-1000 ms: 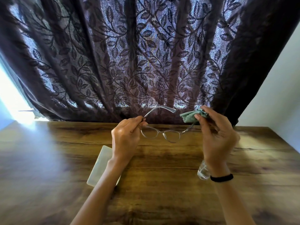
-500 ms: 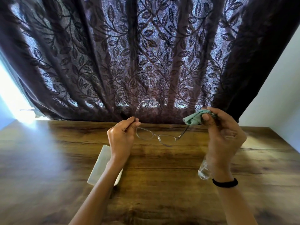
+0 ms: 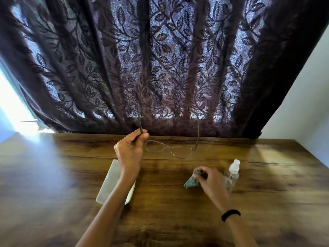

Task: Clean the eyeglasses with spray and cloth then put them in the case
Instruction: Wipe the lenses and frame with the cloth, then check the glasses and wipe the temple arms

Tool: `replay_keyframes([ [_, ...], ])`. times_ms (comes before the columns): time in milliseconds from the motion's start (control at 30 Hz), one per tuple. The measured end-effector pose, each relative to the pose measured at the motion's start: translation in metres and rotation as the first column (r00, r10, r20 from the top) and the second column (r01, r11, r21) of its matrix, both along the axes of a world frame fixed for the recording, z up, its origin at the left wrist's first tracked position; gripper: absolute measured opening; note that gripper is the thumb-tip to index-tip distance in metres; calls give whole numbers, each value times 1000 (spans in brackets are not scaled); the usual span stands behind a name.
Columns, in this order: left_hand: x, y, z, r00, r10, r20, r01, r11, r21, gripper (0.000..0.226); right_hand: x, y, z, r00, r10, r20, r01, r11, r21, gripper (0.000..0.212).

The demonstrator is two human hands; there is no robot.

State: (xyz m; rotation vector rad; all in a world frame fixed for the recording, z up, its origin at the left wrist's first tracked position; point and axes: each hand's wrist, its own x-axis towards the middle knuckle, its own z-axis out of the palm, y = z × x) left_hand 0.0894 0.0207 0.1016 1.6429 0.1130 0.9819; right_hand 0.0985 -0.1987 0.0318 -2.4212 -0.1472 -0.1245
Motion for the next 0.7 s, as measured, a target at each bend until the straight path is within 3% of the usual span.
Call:
replay_keyframes([
  [167, 3, 2, -3, 999, -53, -2, 53, 997, -62, 13, 1, 1, -12, 999, -23, -48, 18, 995, -100, 26],
  [300, 6, 2, -8, 983, -181, -39, 173, 974, -143, 19, 4, 3, -9, 999, -7, -41, 4, 997, -71, 35],
  [500, 7, -4, -9, 929, -361, -81, 333, 911, -242, 13, 8, 7, 31, 988, 21, 154, -57, 970, 234, 18],
  [600, 7, -10, -7, 892, -433, -130, 408, 895, -177, 19, 7, 13, 63, 975, 94, 200, -176, 879, 444, 11],
  [700, 6, -18, -5, 870, -456, -186, 451, 890, -73, 17, 4, 27, 88, 948, 191, 254, -301, 796, 525, 10],
])
